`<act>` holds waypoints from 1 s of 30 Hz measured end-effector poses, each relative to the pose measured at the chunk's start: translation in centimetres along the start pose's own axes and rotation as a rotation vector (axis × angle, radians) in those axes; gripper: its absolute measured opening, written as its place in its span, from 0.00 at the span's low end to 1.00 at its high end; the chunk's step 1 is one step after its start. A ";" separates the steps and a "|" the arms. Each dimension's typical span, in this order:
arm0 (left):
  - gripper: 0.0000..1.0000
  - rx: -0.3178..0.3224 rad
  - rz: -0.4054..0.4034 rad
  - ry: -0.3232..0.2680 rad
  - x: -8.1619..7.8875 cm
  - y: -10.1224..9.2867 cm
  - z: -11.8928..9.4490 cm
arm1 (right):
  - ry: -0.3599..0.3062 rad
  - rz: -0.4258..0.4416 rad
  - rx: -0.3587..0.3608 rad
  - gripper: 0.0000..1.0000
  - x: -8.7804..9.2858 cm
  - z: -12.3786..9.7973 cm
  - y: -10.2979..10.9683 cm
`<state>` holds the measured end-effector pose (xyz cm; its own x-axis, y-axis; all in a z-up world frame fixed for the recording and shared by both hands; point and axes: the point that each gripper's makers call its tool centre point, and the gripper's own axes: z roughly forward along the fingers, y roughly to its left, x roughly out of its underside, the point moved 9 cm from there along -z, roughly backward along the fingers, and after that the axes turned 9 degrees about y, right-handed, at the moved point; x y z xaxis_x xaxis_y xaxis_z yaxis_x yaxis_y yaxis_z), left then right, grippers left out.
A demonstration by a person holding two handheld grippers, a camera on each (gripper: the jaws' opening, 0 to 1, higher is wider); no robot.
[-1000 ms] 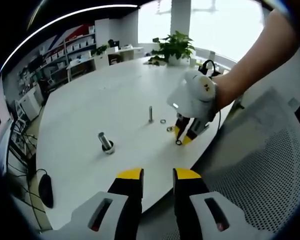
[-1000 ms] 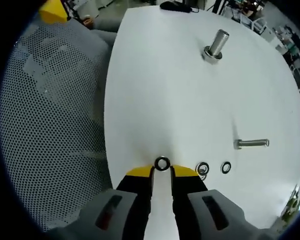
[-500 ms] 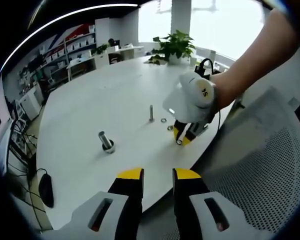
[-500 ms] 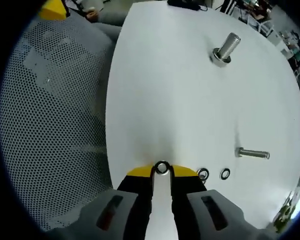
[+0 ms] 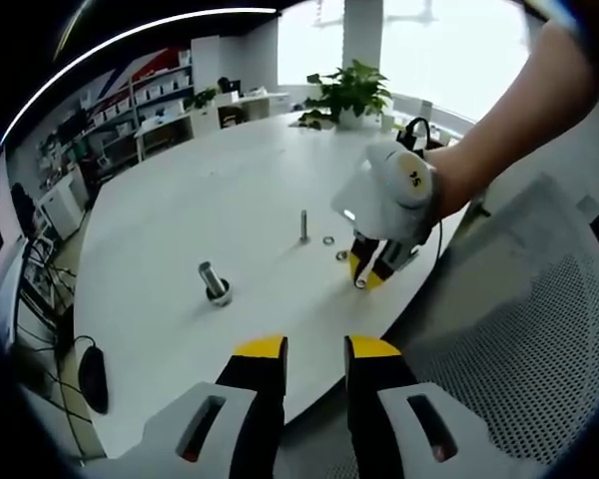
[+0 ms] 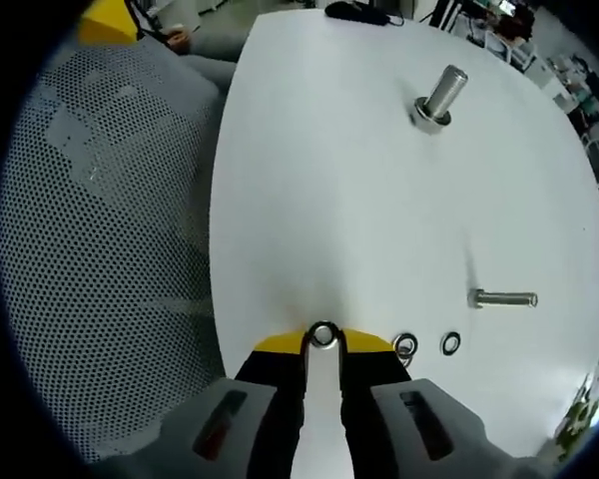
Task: Place the washer onto the threaded stud by aligning its center hole with the stud, sliding it down to the base, and recovering from edge contact or off-axis alignment until the washer reaches the visible bottom stop.
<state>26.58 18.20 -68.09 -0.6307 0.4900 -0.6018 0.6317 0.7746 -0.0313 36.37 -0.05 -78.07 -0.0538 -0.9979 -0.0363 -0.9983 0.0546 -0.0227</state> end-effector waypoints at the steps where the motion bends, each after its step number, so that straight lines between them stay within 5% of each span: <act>1: 0.21 0.000 -0.001 -0.001 0.0 0.0 0.0 | 0.002 0.006 -0.003 0.13 0.1 0.0 0.0; 14: 0.21 0.005 -0.003 -0.007 0.0 0.0 0.0 | -0.080 0.196 0.005 0.13 2.7 -2.8 -3.2; 30: 0.19 0.009 -0.004 0.006 0.1 0.0 0.1 | -0.173 0.204 0.100 0.13 0.6 -6.9 -7.8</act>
<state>26.58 18.24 -68.24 -0.6361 0.4891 -0.5968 0.6328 0.7733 -0.0408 43.95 -1.28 -70.97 -0.2399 -0.9456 -0.2197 -0.9594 0.2656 -0.0955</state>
